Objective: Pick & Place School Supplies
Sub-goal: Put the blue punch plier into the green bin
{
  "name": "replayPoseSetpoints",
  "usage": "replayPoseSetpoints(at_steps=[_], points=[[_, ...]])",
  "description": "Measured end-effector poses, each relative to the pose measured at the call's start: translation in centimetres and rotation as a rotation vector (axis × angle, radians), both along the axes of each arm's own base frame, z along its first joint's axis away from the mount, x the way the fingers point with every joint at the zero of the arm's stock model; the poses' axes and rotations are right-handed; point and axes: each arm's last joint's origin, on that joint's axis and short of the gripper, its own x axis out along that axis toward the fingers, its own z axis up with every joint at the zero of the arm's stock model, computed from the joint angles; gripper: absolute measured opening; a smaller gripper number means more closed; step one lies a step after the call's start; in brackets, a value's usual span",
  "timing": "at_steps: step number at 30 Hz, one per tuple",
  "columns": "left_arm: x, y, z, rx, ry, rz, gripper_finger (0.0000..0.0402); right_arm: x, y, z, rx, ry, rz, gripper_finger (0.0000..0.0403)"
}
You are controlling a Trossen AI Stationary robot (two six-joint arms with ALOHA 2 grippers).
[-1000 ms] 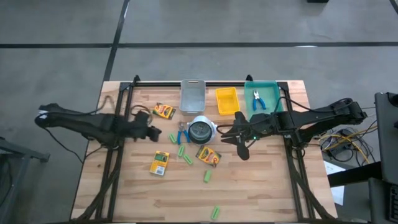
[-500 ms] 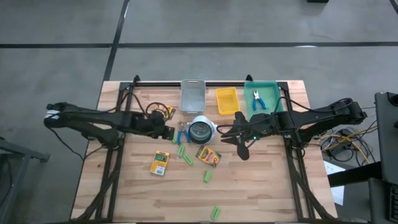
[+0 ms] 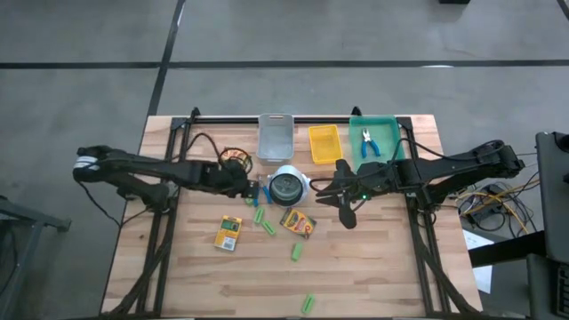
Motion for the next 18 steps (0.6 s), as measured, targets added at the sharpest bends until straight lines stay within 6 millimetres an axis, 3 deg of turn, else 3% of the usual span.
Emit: replayPoseSetpoints(at_steps=[9, 18], points=[[1.5, 0.6, -2.5, -0.028, 0.083, 0.009, 0.0138, 0.0, 0.0, 0.0, 0.000, 0.000, 0.000, 0.0073], [2.5, 1.7, -3.4, -0.008, 0.075, 0.025, 0.0202, 0.0, 0.0, 0.0, 0.000, 0.000, 0.000, 0.0073]])
